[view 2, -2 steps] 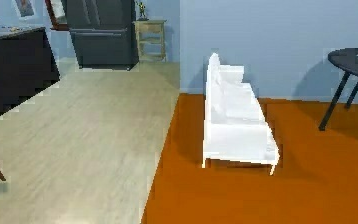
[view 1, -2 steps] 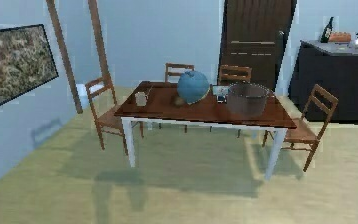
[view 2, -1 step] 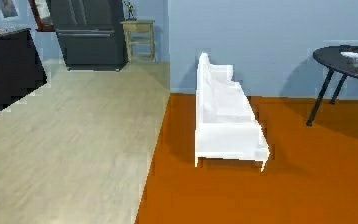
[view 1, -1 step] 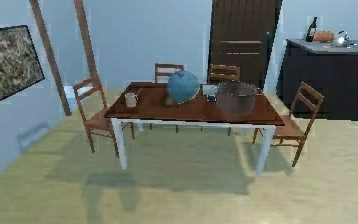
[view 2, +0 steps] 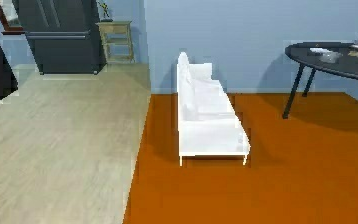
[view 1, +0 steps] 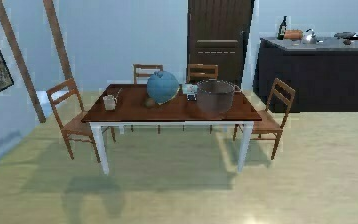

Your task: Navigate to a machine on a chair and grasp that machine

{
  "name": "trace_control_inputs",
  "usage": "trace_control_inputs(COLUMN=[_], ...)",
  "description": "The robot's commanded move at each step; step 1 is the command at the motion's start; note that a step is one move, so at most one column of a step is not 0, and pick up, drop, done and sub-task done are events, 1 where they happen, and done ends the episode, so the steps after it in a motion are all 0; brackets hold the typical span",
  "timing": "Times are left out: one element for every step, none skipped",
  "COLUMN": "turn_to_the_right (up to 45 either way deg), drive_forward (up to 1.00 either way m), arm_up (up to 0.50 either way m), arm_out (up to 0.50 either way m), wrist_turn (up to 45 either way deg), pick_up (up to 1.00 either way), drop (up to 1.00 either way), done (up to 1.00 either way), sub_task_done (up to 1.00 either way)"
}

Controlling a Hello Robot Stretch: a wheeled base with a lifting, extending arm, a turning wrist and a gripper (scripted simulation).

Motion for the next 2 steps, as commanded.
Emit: trace_control_inputs(turn_to_the_right=[0.0,-3.0], drive_forward=[0.10,0.00], arm_up=[0.00,0.00], arm_out=[0.00,0.00], wrist_turn=[0.0,0.0], pick_up=[0.00,0.00], drop=[0.00,0.00], done=[0.00,0.00], sub_task_done=[0.00,0.00])
